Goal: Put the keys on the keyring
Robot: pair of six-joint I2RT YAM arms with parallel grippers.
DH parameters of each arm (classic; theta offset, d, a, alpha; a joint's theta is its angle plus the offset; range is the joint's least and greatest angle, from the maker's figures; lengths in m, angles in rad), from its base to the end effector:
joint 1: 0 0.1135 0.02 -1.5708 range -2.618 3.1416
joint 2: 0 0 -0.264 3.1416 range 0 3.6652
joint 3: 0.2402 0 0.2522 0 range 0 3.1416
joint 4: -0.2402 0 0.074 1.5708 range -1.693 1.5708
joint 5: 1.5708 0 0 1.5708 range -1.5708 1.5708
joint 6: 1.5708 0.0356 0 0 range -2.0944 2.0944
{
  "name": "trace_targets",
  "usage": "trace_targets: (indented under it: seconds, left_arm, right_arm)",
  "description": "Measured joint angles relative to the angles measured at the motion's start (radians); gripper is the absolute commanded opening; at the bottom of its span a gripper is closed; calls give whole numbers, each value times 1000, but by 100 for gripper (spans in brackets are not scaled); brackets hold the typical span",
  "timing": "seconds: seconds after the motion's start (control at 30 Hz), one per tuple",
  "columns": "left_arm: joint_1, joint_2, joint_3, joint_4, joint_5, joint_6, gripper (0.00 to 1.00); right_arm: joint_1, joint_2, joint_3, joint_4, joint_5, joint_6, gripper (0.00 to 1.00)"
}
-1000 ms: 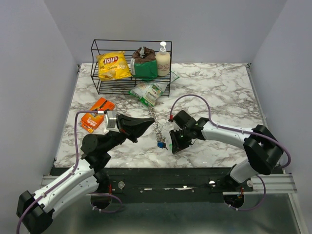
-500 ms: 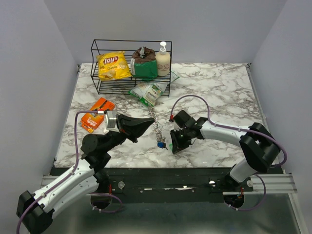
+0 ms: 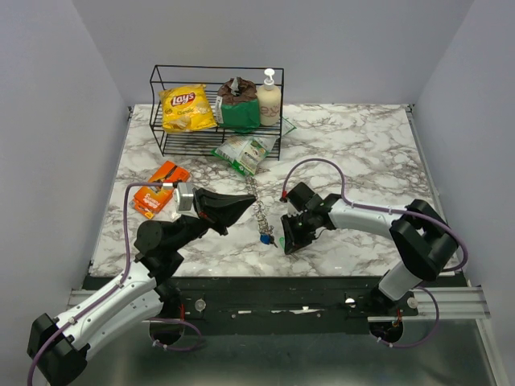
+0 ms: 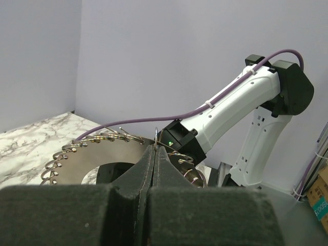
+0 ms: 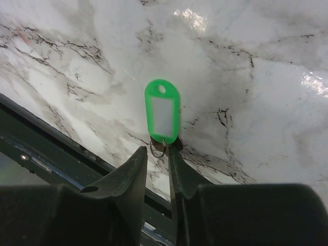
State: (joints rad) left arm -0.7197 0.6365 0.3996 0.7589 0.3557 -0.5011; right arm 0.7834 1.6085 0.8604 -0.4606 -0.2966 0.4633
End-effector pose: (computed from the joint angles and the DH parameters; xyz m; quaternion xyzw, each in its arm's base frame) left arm 0.1069 -0.1102 0.3248 0.2060 0.4731 -0.5609 0.6473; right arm 0.1971 0.2110 0.1536 -0.1813 0.9562 0.2220 0.0598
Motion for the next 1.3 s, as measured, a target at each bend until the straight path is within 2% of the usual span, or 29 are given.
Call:
trace_targets:
  seconds: [0.2, 0.47, 0.87, 1.3]
  left_arm:
    - [0, 0, -3, 0, 8, 0, 0]
    - [0, -1, -3, 0, 13, 2, 0]
    - [0, -15, -4, -25, 13, 19, 0]
    - [0, -21, -3, -114, 30, 89, 0]
  right_arm:
    - [0, 13, 0, 20, -19, 9, 22]
    - [0, 23, 0, 32, -29, 19, 1]
    - [0, -16, 0, 21, -5, 5, 1]
    - [0, -155, 111, -80, 72, -136, 1]
